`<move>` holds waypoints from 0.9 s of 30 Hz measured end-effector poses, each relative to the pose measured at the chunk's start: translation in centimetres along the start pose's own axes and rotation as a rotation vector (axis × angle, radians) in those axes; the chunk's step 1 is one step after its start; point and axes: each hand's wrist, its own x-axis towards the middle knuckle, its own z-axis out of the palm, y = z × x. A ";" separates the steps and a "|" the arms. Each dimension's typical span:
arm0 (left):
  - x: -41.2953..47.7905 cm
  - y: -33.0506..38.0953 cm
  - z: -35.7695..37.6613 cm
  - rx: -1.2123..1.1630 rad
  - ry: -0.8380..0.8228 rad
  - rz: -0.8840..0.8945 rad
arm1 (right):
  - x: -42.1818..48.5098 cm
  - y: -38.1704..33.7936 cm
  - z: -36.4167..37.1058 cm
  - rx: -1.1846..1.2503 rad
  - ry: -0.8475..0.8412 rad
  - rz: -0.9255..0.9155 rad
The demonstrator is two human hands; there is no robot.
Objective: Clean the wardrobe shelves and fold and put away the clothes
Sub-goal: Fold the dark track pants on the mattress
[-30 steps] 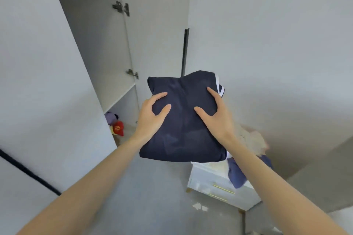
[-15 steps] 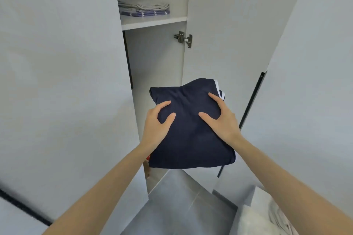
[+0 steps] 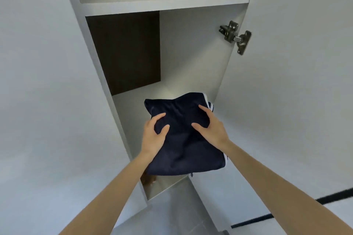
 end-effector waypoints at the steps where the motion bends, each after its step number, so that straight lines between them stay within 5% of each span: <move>1: 1.0 -0.5 0.4 -0.009 0.029 -0.034 | 1.7 0.5 0.4 0.001 -0.034 0.003; 14: 14.9 -11.2 4.8 -0.021 0.319 -0.155 | 20.4 6.0 8.7 -0.046 -0.227 -0.053; 19: 15.8 -15.9 5.6 0.435 0.128 -0.277 | 21.5 9.0 11.5 -0.563 -0.245 -0.139; 22: 14.3 -16.2 6.4 0.723 -0.169 -0.264 | 19.7 9.7 12.0 -0.773 -0.459 -0.140; 25: 13.6 -17.2 7.2 0.844 -0.419 -0.364 | 18.7 10.8 12.0 -0.902 -0.590 -0.107; 27: 13.2 -18.1 7.8 0.881 -0.433 -0.369 | 18.6 11.4 12.0 -0.922 -0.599 -0.104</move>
